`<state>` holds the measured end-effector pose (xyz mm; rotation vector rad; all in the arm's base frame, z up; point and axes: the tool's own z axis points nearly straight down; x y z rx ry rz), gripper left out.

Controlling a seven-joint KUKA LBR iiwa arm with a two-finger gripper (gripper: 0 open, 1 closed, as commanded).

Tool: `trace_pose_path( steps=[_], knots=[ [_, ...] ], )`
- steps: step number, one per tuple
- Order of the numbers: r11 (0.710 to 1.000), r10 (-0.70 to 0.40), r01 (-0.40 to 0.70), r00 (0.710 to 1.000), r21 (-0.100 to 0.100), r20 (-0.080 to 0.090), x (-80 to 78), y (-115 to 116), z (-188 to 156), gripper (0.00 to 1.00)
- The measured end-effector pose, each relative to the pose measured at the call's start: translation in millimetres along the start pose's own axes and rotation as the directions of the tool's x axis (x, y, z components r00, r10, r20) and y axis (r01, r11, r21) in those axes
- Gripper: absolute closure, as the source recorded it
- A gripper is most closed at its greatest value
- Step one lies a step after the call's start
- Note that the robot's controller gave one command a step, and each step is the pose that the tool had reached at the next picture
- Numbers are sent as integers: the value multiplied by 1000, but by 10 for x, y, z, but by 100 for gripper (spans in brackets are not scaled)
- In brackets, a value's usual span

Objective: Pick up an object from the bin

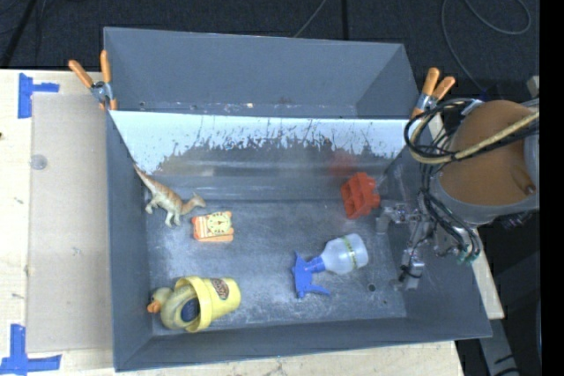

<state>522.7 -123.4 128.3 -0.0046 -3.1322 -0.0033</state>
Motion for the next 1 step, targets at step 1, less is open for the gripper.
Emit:
trace_pose_path(
  steps=[1],
  knots=[
    [1000, -3, 3, 1000, 1, 7, -19, 3, -42, 0]
  ],
)
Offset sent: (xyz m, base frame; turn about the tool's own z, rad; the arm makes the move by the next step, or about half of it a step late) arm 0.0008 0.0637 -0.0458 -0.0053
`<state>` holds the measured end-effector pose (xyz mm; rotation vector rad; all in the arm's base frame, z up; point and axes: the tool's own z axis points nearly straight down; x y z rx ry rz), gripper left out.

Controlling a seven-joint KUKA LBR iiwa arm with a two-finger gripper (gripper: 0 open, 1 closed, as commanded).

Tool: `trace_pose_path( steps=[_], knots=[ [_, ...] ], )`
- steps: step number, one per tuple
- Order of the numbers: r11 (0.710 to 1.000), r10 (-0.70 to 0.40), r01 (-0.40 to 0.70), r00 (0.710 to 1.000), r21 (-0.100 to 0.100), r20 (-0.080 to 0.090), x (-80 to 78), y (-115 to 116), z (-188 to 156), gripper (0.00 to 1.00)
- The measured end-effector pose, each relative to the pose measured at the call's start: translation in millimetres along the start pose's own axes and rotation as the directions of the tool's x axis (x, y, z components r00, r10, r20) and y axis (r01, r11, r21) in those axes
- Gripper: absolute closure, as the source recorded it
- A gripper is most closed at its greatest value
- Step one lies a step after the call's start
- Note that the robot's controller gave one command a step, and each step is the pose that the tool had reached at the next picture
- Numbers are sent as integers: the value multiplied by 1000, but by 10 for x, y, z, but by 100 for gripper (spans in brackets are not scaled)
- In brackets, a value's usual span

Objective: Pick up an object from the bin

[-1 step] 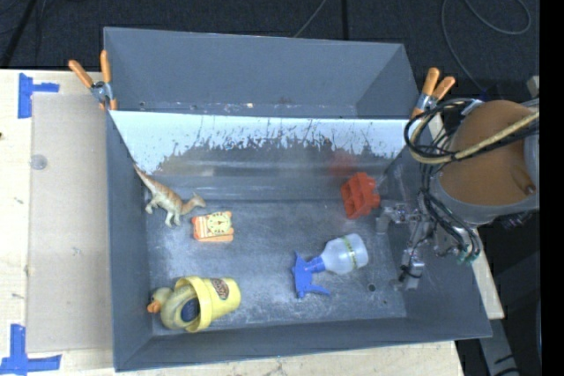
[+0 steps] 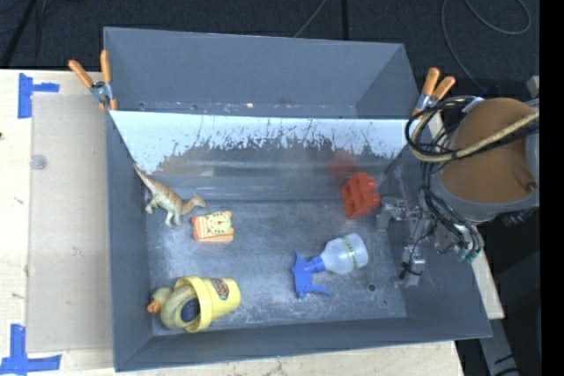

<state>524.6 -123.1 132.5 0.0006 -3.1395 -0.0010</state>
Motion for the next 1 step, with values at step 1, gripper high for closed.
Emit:
trace_pose_path(
  steps=[1],
  knots=[
    [1000, 4, -4, 1000, 0, -2, 0, 384, 313, 0]
  ],
)
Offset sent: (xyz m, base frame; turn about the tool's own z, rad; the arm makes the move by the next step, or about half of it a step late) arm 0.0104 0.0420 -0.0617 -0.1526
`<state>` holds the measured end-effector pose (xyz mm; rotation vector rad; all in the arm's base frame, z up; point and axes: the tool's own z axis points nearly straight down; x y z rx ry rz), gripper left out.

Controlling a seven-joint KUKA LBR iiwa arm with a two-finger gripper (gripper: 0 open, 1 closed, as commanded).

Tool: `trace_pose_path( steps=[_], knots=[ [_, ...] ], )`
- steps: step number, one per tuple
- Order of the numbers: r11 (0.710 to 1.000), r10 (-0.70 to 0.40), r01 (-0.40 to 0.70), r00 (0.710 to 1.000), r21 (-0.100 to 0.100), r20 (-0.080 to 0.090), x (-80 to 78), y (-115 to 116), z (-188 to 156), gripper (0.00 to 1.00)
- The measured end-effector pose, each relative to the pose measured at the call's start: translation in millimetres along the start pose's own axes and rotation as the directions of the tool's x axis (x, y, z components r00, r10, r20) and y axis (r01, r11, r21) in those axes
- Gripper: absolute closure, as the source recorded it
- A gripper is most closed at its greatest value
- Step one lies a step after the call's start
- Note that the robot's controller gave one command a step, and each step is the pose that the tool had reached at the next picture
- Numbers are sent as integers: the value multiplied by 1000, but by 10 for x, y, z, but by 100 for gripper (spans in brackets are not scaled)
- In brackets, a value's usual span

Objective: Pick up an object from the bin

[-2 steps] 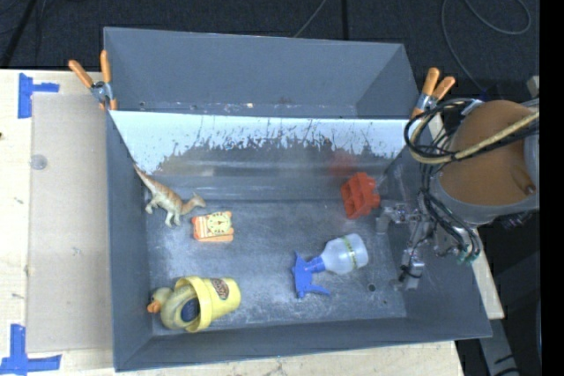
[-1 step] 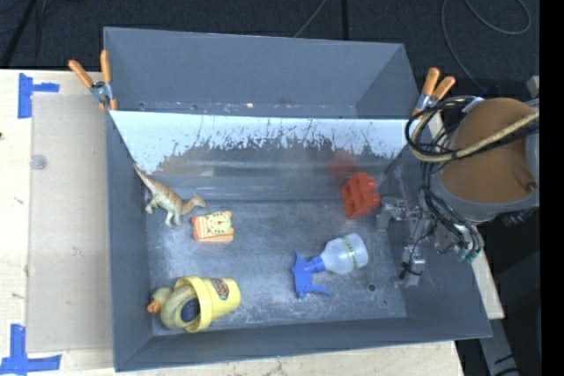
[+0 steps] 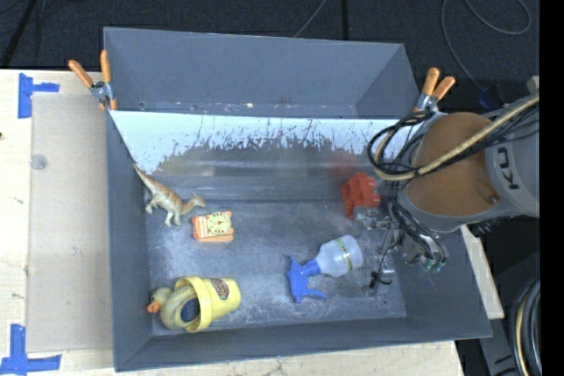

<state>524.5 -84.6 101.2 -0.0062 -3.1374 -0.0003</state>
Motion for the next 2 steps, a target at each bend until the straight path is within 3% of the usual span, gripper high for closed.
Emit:
trace_pose_path(
  steps=[1, 2],
  knots=[
    [992, -126, 126, 992, -5, -2, -65, 175, 227, 0],
    [999, -36, 36, 999, -1, 0, -483, 501, 314, 100]
  ],
)
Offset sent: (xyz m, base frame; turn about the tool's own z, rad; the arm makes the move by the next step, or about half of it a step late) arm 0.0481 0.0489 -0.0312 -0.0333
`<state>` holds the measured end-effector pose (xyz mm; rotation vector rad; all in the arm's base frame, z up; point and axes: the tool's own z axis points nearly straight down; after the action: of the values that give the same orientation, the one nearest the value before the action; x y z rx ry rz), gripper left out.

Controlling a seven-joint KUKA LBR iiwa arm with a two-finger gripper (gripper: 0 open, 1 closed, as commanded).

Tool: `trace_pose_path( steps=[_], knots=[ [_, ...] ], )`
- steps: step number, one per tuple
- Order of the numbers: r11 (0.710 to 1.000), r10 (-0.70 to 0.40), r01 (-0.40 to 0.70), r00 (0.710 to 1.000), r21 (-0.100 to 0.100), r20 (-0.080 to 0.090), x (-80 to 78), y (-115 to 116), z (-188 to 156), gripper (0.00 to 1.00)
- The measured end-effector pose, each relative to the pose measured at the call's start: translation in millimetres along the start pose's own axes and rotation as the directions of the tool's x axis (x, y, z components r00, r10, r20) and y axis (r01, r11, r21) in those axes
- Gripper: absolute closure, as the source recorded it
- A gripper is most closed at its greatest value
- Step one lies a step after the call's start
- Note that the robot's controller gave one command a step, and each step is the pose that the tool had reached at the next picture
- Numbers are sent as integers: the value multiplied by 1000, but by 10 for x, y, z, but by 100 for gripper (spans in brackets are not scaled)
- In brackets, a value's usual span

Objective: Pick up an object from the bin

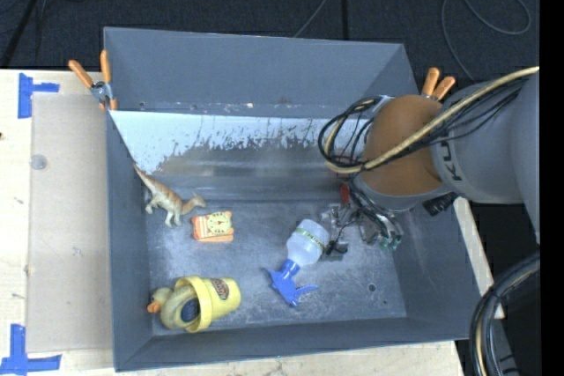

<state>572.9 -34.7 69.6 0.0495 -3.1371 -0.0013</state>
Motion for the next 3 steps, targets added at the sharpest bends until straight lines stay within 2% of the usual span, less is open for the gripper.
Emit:
trace_pose_path(
  steps=[1, 2, 3],
  knots=[
    [1000, 0, 0, 1000, 0, 0, 0, 0, 0, 100],
    [1000, 7, -7, 1000, 0, 0, 76, -18, -1014, 100],
    [1000, 5, -5, 1000, 0, 0, 77, -18, -1013, 0]
  ],
)
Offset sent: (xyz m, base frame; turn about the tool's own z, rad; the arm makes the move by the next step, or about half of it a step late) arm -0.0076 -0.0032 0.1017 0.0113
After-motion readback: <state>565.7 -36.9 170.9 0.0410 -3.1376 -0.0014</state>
